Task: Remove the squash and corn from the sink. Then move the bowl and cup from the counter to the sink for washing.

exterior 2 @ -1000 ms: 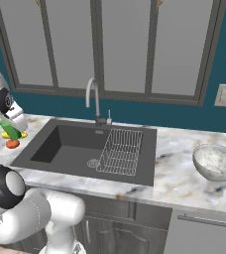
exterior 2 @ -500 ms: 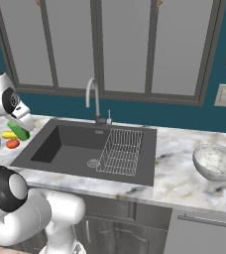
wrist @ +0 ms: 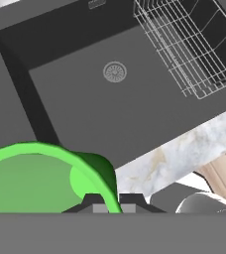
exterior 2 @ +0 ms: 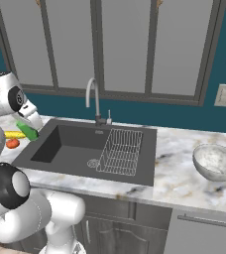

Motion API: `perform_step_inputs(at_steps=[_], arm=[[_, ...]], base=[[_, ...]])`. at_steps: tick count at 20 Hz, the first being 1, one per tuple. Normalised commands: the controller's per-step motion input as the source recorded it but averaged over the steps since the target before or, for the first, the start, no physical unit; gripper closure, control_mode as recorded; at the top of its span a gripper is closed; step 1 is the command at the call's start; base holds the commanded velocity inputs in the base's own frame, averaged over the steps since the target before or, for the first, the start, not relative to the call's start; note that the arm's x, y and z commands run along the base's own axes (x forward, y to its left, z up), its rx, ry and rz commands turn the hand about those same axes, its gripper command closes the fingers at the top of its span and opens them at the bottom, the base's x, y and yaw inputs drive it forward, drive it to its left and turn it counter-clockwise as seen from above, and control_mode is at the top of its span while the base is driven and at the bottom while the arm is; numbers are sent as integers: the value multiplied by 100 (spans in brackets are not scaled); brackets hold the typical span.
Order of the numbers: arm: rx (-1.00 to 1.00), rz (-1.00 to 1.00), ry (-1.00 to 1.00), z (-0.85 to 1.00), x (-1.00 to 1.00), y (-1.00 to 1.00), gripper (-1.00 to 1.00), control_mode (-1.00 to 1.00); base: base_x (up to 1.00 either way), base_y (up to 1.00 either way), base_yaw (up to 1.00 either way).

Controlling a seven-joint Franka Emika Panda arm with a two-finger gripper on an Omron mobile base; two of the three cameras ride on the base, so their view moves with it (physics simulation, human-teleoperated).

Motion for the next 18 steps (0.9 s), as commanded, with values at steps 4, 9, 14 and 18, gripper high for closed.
perform_step_inputs(at_steps=[4, 9, 14, 18], arm=[[0, 0, 5, 0, 19, -23, 100, -100], [0, 0, 2, 0, 17, -22, 100, -100], [0, 0, 0, -3, 11, -24, 100, -100], [0, 0, 0, -6, 8, -23, 100, -100]], base=[[0, 0, 0], [0, 0, 0], [0, 0, 0], [0, 0, 0]])
